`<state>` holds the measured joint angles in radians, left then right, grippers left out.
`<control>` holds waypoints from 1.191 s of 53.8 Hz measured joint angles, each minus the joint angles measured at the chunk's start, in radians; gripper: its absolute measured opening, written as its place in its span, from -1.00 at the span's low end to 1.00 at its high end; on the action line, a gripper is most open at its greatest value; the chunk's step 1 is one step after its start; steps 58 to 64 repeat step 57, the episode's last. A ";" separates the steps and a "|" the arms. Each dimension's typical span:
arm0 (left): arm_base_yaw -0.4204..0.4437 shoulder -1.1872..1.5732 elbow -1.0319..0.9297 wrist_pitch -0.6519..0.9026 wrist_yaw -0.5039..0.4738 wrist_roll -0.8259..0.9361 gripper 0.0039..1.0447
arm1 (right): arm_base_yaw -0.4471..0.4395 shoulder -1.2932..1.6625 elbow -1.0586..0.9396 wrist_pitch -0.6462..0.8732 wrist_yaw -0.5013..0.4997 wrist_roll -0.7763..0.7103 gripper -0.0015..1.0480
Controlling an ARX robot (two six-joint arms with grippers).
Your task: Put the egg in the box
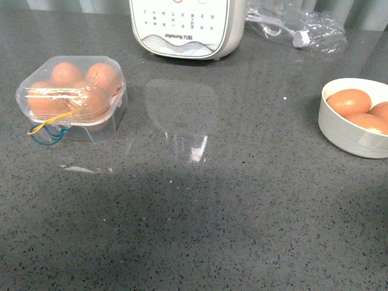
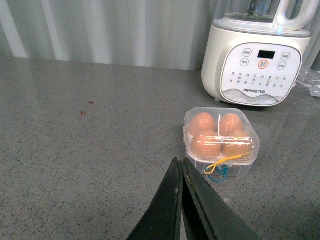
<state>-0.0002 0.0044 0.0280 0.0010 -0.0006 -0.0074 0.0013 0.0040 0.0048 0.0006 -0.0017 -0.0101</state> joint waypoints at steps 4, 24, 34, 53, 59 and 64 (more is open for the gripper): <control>0.000 -0.001 0.000 0.000 0.000 0.000 -0.69 | 0.000 0.000 0.000 0.000 0.000 0.000 0.86; 0.000 -0.001 0.000 0.000 0.000 0.000 0.54 | 0.000 0.000 0.000 0.000 0.000 0.000 0.86; 0.000 -0.001 0.000 0.000 0.000 0.002 0.86 | 0.000 0.000 0.000 0.000 0.000 0.000 0.86; 0.000 -0.001 0.000 0.000 0.000 0.002 0.87 | 0.000 0.000 0.000 0.000 0.000 0.000 0.86; 0.000 -0.001 0.000 0.000 0.000 0.002 0.87 | 0.000 0.000 0.000 0.000 0.000 0.000 0.86; 0.000 -0.001 0.000 0.000 0.000 0.002 0.87 | 0.000 0.000 0.000 0.000 0.000 0.000 0.86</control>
